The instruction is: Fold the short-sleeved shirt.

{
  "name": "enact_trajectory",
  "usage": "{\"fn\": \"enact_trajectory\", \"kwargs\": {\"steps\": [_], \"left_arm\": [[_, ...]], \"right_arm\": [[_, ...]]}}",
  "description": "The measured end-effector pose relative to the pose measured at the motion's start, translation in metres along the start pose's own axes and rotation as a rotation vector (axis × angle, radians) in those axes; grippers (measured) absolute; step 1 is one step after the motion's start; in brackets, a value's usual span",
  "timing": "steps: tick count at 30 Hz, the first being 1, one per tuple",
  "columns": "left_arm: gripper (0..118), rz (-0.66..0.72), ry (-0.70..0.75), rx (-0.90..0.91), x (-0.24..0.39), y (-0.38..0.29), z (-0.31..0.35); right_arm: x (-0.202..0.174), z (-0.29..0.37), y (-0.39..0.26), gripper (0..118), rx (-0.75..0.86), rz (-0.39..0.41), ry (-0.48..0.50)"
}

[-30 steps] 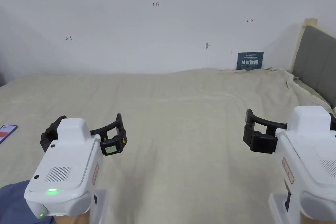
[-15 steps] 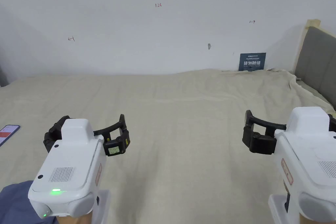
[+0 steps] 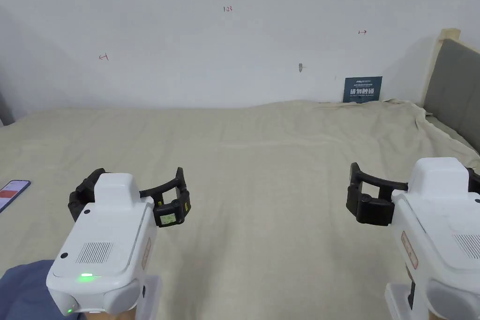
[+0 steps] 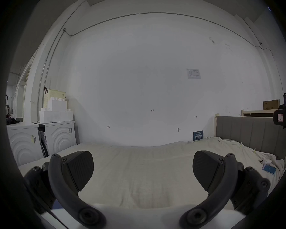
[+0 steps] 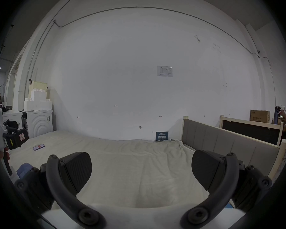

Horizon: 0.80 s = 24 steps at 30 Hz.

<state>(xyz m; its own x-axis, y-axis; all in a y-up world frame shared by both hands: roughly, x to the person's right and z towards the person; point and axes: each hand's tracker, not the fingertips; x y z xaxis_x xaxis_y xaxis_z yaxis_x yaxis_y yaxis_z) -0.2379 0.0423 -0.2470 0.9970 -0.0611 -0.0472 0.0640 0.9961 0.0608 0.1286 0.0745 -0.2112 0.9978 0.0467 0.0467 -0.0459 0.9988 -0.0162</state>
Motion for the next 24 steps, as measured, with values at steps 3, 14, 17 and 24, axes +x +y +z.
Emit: {"fn": "enact_trajectory", "kwargs": {"steps": [3,14,17,24], "left_arm": [[118,-0.009,0.000,0.000,0.0006,0.0002,0.0002],[118,-0.016,0.000,0.004,0.0006,0.0023,-0.0008],[118,-0.015,0.002,0.004,0.0006,0.0017,-0.0010],[118,-0.015,0.004,0.002,0.0001,0.0021,-0.0010]], "right_arm": [[-0.0006,0.0005,0.0005,118,0.004,0.001,0.000],[-0.0001,-0.0001,0.0019,118,0.007,0.009,-0.003],[-0.0001,0.0001,0.0028,118,0.010,0.007,-0.004],[-0.0015,0.0003,0.0018,118,0.012,0.011,-0.004]]}}
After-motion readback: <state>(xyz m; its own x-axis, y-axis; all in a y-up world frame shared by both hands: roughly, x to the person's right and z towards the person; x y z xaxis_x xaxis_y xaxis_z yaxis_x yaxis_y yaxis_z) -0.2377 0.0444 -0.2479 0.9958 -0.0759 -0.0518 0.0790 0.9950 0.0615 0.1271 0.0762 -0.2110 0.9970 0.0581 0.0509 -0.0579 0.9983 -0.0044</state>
